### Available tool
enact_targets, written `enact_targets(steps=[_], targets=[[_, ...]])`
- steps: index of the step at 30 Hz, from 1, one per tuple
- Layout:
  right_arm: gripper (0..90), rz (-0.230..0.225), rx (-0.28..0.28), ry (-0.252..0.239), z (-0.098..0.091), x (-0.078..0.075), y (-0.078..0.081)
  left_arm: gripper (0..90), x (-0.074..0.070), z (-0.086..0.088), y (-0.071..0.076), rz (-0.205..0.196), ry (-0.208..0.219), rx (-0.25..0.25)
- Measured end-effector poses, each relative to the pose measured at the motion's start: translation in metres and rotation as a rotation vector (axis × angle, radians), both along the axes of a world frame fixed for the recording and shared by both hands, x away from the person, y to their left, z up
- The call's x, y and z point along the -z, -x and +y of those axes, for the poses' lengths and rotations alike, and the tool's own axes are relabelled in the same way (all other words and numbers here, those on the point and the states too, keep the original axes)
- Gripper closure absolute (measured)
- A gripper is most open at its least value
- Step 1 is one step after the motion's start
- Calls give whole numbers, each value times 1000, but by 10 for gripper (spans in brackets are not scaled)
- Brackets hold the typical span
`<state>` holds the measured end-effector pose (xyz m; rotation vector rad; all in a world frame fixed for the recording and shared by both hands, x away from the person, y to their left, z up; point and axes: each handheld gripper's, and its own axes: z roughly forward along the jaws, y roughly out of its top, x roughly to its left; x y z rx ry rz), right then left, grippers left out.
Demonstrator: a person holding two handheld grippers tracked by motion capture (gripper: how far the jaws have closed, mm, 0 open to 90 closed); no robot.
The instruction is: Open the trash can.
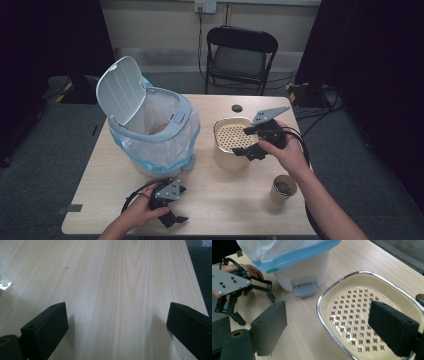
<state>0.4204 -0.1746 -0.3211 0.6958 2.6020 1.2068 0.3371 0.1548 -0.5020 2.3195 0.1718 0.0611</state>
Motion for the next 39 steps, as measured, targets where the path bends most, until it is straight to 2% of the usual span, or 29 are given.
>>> enact_targets(steps=[13,28,38,39], targets=[[147,13,43,-15,-29,13,10,29,0,0,1,4,-1,2],[147,26,90,-20,-60,42,25,25,1,0,2,7,4,-1],[147,31,117,-20,-78,53,35,13,1,1,1,6,-5,17],[147,30,117,-13,-80,55,38,10,-1,1,-1,-3,-31,39]])
